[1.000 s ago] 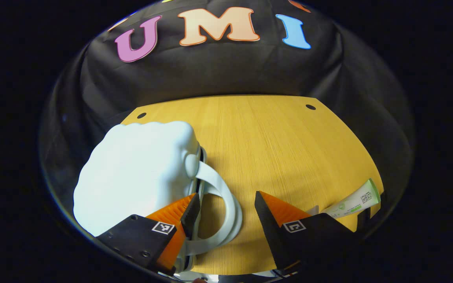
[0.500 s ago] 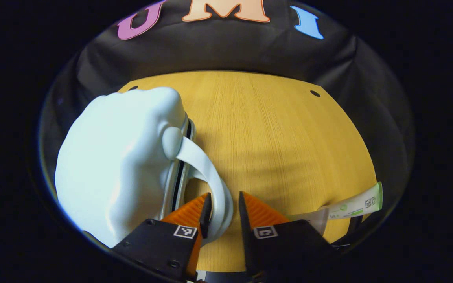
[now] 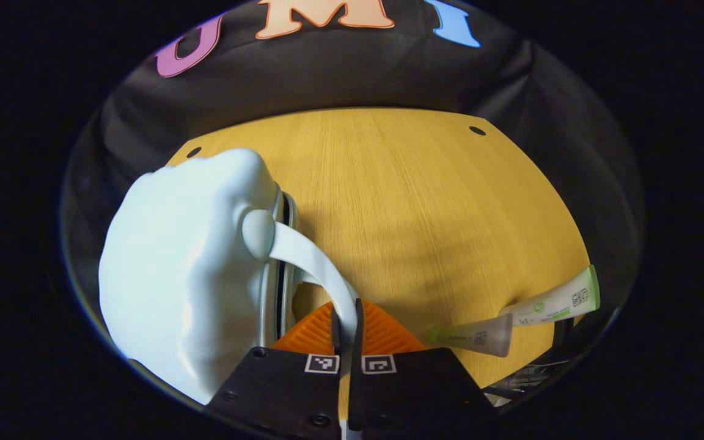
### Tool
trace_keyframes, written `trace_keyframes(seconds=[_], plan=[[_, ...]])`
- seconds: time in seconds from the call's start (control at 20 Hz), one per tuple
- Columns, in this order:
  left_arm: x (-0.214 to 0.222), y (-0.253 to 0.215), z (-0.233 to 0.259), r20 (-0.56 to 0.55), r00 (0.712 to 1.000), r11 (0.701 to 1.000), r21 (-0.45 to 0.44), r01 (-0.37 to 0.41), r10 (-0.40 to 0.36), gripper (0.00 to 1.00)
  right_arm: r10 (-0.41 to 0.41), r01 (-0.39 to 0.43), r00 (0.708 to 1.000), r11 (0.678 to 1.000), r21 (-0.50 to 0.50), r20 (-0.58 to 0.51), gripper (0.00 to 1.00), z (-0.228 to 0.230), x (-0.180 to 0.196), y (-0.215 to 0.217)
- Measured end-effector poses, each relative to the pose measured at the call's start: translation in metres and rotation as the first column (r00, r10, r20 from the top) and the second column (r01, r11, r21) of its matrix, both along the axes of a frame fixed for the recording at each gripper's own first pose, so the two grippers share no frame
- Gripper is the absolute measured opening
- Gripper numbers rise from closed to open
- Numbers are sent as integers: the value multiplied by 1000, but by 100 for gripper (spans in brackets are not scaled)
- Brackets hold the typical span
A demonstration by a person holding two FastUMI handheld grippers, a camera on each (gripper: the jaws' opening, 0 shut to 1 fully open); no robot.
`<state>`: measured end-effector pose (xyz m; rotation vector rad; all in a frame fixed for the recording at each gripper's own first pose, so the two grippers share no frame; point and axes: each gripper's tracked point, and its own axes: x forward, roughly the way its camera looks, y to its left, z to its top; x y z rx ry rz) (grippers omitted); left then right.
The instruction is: First open the suitcase, pack the skin care products into it, and then close the suitcase.
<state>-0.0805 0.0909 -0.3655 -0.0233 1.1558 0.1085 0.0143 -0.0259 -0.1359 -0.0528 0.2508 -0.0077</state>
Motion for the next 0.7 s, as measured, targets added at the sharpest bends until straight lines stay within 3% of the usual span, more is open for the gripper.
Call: trace_keyframes(seconds=[0.2,0.3,0.7], plan=[[6,-2,35,47,999,1000,-23,-1,2,0,38,-39,999,999,24,37,99,2,-1,17],[10,0,52,71,997,1000,-6,21,-20,0,68,-68,997,997,28,30,99,-3,-1,25],[19,28,107,195,981,998,54,-15,5,0,120,-121,993,988,91,24,99,-7,1,54]])
